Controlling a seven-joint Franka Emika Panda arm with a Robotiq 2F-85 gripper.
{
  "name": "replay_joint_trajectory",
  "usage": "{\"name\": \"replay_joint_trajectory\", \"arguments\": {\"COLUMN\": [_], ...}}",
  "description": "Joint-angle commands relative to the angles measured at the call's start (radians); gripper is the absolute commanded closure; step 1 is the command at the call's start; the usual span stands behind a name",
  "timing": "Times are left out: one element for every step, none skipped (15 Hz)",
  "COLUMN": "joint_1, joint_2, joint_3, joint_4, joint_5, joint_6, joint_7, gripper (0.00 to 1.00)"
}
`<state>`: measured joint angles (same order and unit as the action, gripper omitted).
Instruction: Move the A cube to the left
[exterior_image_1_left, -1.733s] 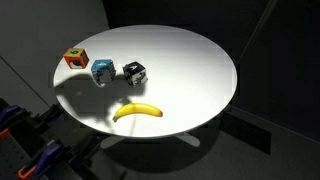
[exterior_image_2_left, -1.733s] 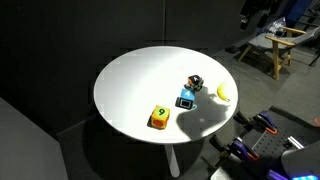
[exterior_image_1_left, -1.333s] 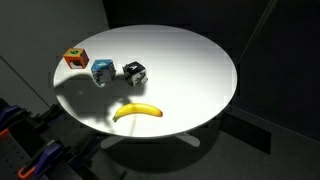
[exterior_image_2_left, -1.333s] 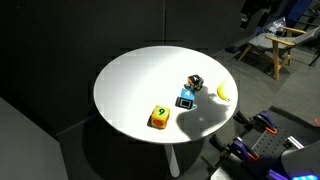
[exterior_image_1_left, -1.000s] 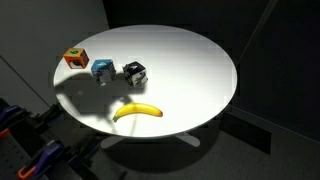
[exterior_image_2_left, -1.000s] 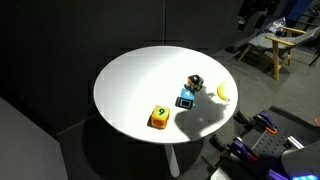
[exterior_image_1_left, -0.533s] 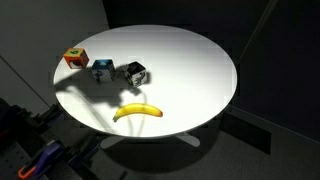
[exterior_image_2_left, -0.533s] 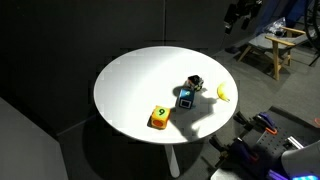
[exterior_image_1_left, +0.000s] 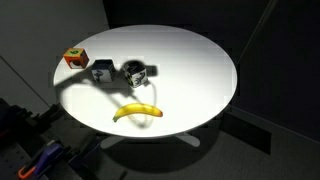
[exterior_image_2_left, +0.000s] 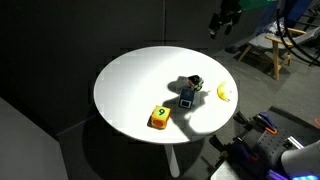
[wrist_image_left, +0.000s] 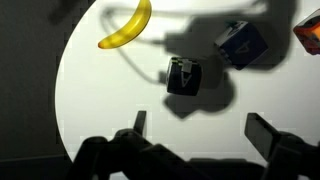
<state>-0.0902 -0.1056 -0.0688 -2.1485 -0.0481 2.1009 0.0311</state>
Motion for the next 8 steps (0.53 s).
{"name": "replay_joint_trajectory", "arguments": {"joint_1": [0.008, 0.007, 0.006, 0.005, 0.004, 0.003, 0.002, 0.004], "joint_2": [0.064, 0.076, 0.087, 0.095, 0.102, 0.110, 0.116, 0.094], "joint_3": [-0.009, -0.009, -0.008, -0.008, -0.008, -0.007, -0.007, -0.005], "joint_4": [0.062, 0.070, 0.078, 0.084, 0.089, 0.097, 0.103, 0.066], "joint_5": [0.062, 0.083, 0.103, 0.121, 0.133, 0.137, 0.139, 0.114], "joint_6": [0.004, 0.004, 0.004, 0.003, 0.004, 0.002, -0.002, 0.008], "joint_7": [-0.049, -0.057, -0.055, -0.056, -0.054, -0.047, -0.041, -0.033], "gripper": [0.00, 0.00, 0.00, 0.00, 0.00, 0.00, 0.00, 0.00]}}
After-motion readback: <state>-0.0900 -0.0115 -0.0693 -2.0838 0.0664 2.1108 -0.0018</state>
